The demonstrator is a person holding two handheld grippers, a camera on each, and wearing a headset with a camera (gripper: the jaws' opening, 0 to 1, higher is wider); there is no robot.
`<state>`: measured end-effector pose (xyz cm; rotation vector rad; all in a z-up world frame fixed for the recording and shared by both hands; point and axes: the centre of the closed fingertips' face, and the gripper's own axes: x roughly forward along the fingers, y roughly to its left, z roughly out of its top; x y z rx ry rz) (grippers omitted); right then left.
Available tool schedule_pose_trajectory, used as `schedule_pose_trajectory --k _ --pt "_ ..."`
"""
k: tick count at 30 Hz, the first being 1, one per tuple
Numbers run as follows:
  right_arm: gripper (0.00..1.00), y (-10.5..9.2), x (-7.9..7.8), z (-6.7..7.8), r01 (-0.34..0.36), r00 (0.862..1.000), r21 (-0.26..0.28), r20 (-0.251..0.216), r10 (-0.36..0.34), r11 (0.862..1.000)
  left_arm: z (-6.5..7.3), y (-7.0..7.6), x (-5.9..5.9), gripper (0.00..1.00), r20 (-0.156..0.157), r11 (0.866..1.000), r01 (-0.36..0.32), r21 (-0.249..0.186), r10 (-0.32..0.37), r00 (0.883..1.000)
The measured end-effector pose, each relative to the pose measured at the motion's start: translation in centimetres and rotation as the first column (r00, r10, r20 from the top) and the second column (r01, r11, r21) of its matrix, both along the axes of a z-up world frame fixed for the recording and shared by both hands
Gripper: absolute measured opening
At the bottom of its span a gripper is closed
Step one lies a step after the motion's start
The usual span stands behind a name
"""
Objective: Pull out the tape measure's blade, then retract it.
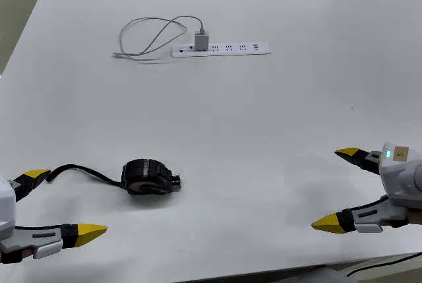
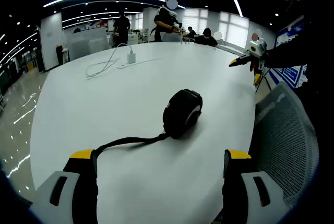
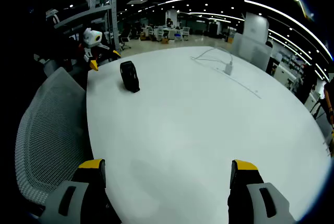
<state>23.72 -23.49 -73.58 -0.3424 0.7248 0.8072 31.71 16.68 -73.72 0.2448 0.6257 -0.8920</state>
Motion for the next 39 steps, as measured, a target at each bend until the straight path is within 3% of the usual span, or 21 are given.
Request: schedule_pose_trajectory --k 20,23,24,27,35,37,39 --pt "0.99 -0.7 -0.2 -0.2 0.023 1.0 0.005 -0.008 -0.023 1.0 -0.5 0.0 -0.1 0.99 -0.018 1.0 -0.002 0.011 0.002 1.0" --pt "0.99 -0.6 -0.1 -0.1 0.026 1.0 0.007 -0.007 -0.026 1.0 -0.5 -0.2 -0.3 0.99 -0.016 1.0 0.025 0.018 -0.024 1.0" --pt "0.99 -0.5 0.0 -0.1 0.024 1.0 0.007 -0.005 -0.023 1.0 -0.6 -0.2 -0.2 0.99 0.0 0.998 0.043 0.036 -0.043 0.999" --pt "0.99 -0.3 0.1 -0.2 0.018 1.0 0.006 -0.007 -0.018 1.0 -0.7 -0.3 -0.3 0.99 -0.018 0.998 0.049 0.033 -0.049 0.999" --pt "0.99 0.2 0.2 -0.1 -0.002 1.0 0.002 -0.015 0.002 1.0 -0.6 -0.4 0.0 0.99 -0.016 0.997 0.059 0.048 -0.058 0.998" --pt "0.99 0.3 0.5 0.2 -0.002 1.0 0.007 -0.014 0.002 1.0 -0.2 -0.7 0.2 0.99 -0.019 0.997 0.063 0.032 -0.063 0.998" --pt "0.99 0.5 0.8 0.3 -0.003 1.0 0.011 -0.008 0.003 1.0 0.0 -1.1 0.5 0.99 -0.006 0.997 0.069 0.039 -0.068 0.998"
